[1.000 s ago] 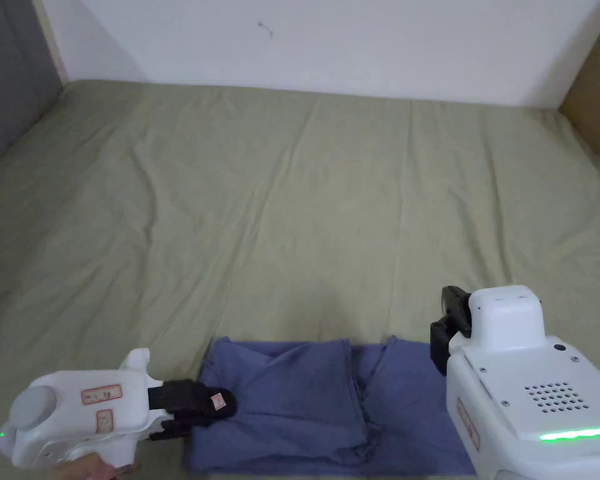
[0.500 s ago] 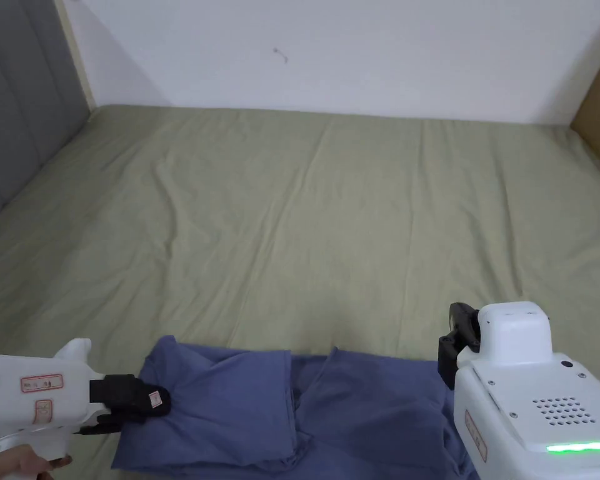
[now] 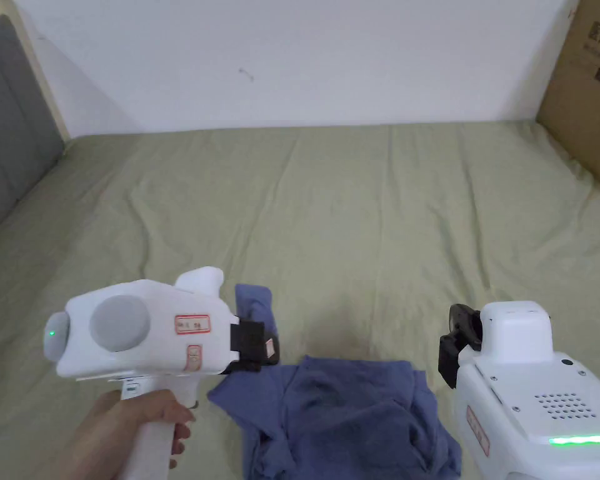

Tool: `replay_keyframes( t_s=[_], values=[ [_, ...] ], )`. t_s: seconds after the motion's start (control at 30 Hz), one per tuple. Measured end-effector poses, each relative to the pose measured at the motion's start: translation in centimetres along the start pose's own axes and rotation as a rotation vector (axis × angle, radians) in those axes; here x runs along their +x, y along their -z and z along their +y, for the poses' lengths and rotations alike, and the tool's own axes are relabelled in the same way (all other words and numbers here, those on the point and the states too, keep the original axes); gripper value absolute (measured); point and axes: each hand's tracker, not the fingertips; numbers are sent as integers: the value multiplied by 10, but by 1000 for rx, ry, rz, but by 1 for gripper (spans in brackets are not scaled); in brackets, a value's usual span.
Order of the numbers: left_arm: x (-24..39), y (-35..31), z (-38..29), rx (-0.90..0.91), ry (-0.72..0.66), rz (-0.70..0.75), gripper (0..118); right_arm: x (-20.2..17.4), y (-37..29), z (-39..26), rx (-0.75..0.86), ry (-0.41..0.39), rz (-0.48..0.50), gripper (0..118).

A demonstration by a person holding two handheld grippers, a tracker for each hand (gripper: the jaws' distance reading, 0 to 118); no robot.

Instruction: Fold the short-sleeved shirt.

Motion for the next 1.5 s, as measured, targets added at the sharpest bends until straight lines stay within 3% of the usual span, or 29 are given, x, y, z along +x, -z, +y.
replay_keyframes(
  t_s=[0.3, 0.33, 0.37, 0.4, 0.47, 0.67, 0.73, 0.77, 0.8, 0.87, 0.9, 0.93, 1.07, 1.33, 1.5],
  values=[
    [72, 128, -21, -225, 94, -107, 13, 35, 1, -12, -15, 48, -47, 1],
    [76, 138, -26, -261, 101, -108, 24, 39, 2, -14, -21, 57, -49, 1],
    [79, 144, -30, -288, 121, -122, 43, 42, 3, -17, -25, 61, -51, 1],
    [82, 148, -35, -295, 117, -127, 71, 44, 3, -19, -28, 64, -55, 1],
    [82, 145, -38, -280, 112, -141, 100, 48, 1, -22, -25, 64, -57, 1],
    [59, 90, -15, -75, -6, -189, 104, 52, 3, -22, -31, 82, -56, 1],
    [44, 71, -8, -13, -42, -191, 100, 50, 4, -23, -32, 81, -54, 1],
    [36, 65, -7, -7, -42, -155, 92, 50, 4, -23, -33, 81, -51, 1],
    [29, 65, -6, -3, -42, -118, 69, 49, 4, -23, -34, 83, -47, 1],
    [16, 72, -11, -31, -16, 4, 11, 46, 3, -23, -31, 83, -39, 1],
    [12, 79, -16, -51, -12, 38, 5, 44, 3, -23, -31, 80, -36, 1],
    [5, 90, -24, -82, -9, 63, 4, 43, 3, -23, -30, 78, -33, 1],
    [8, 115, -54, -166, -73, -64, 4, 40, 0, -23, -31, 73, -23, 1],
    [67, 155, -84, -211, 67, -79, 4, 47, 0, -27, -43, 79, -25, 1],
    [81, 158, -83, -211, 77, -100, 4, 55, -1, -31, -52, 90, -36, 1]
  ],
)
